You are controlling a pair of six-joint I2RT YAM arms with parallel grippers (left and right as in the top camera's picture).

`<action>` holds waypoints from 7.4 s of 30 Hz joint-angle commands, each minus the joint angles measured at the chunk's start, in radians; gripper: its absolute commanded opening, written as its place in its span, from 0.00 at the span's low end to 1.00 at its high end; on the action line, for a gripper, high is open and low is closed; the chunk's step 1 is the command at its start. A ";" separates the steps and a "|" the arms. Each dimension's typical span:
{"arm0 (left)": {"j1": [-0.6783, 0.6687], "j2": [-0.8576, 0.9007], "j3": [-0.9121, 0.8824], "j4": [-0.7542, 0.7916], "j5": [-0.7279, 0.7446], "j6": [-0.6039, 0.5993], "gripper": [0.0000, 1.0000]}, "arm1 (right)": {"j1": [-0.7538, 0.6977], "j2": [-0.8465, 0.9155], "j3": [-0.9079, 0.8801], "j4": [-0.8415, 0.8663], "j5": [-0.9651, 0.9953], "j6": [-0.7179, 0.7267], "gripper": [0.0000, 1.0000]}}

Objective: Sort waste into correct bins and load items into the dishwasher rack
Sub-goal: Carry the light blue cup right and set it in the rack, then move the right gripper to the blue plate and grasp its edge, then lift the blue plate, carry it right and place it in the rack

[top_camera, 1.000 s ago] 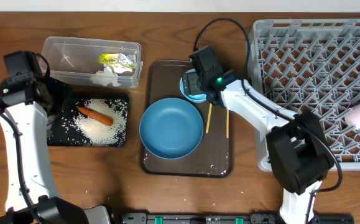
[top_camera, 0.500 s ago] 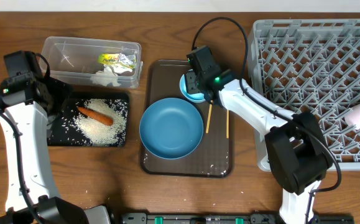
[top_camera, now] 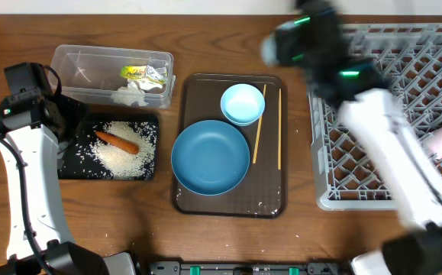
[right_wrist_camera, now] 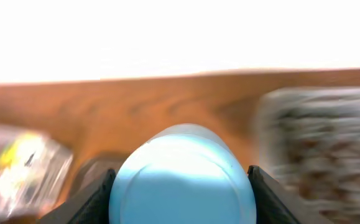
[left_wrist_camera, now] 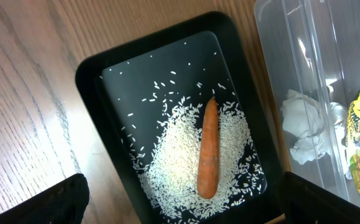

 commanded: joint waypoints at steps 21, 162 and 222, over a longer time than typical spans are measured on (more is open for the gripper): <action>0.004 0.008 0.001 -0.006 -0.012 0.002 0.98 | -0.818 0.031 0.008 -0.269 -0.064 -0.115 0.50; 0.004 0.008 0.001 -0.006 -0.012 0.002 0.98 | 0.009 0.013 0.259 -0.391 -0.383 -0.164 0.01; 0.004 0.008 0.001 -0.006 -0.012 0.002 0.98 | -0.848 0.358 0.212 -0.166 -1.169 -0.001 0.44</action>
